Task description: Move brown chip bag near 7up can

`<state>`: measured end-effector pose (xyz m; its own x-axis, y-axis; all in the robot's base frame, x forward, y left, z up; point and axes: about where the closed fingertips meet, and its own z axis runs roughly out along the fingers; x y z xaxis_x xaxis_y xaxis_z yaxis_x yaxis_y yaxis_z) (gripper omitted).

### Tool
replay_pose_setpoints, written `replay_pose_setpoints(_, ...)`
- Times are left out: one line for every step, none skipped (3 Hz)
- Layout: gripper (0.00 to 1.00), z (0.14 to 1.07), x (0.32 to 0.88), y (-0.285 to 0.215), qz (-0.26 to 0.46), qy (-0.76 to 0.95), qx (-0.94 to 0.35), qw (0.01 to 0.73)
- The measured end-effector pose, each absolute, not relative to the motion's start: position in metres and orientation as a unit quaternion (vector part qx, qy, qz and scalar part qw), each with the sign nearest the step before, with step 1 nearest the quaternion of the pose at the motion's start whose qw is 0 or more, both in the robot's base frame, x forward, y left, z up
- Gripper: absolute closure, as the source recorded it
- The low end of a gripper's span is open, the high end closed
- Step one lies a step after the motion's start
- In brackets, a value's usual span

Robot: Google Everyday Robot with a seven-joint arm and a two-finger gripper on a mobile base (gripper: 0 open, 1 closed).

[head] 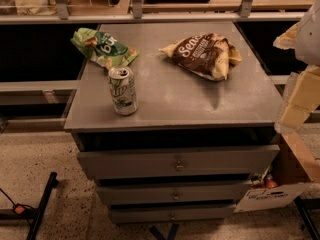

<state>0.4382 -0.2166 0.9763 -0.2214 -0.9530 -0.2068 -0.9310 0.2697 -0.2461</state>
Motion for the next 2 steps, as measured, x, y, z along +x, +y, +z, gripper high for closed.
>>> replay_pose_setpoints(0.0,0.976,0.438,-0.217,-0.035,0.781,-0.603,0.159)
replay_pose_setpoints(0.0,0.978,0.459,-0.215,-0.072,0.772,-0.606,0.177)
